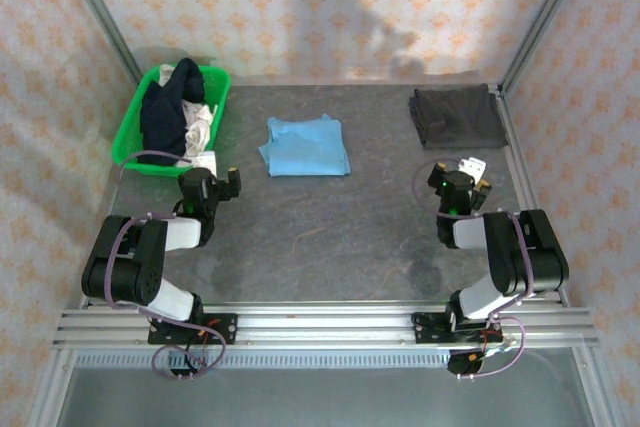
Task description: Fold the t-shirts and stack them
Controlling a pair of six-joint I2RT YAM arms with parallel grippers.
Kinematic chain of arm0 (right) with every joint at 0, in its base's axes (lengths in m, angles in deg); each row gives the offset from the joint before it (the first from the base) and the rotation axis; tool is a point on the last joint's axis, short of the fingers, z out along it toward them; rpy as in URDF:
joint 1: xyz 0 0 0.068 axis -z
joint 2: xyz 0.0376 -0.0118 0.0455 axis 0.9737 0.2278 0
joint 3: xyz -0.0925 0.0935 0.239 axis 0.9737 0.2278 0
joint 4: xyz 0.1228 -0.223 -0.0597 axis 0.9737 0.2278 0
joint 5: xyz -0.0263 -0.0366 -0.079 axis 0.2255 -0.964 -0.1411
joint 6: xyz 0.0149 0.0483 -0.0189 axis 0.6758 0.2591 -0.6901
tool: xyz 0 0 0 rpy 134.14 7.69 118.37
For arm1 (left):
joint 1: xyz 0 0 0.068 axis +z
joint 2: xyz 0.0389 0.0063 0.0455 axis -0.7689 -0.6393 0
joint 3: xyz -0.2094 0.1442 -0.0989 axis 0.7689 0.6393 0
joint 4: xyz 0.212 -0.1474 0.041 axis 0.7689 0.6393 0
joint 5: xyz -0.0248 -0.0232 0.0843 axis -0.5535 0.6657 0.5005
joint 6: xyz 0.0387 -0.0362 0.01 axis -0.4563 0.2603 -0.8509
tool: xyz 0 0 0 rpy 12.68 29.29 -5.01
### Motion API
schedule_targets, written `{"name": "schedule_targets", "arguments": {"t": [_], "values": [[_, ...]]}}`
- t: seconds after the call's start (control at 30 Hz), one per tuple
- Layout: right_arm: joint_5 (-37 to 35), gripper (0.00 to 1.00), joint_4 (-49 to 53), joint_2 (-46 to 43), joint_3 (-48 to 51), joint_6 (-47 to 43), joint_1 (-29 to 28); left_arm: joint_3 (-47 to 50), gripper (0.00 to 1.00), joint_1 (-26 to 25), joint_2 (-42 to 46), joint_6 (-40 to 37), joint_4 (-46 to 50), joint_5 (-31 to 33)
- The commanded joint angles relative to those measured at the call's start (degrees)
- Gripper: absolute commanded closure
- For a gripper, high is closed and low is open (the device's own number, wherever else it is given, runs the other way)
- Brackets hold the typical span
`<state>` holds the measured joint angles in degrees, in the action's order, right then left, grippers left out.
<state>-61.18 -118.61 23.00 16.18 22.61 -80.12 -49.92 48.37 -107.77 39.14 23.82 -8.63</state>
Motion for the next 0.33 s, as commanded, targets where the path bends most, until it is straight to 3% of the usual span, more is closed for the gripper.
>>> {"name": "schedule_targets", "arguments": {"t": [0.0, 0.3], "values": [[0.1, 0.01, -0.2, -0.6, -1.0, -0.7, -0.2, -1.2, 0.00, -0.2, 0.1, -1.0, -1.4, 1.7], [1.2, 0.01, 0.1, -0.4, -1.3, -1.2, -0.3, -1.2, 0.00, -0.3, 0.1, -0.9, -1.4, 1.7]]}}
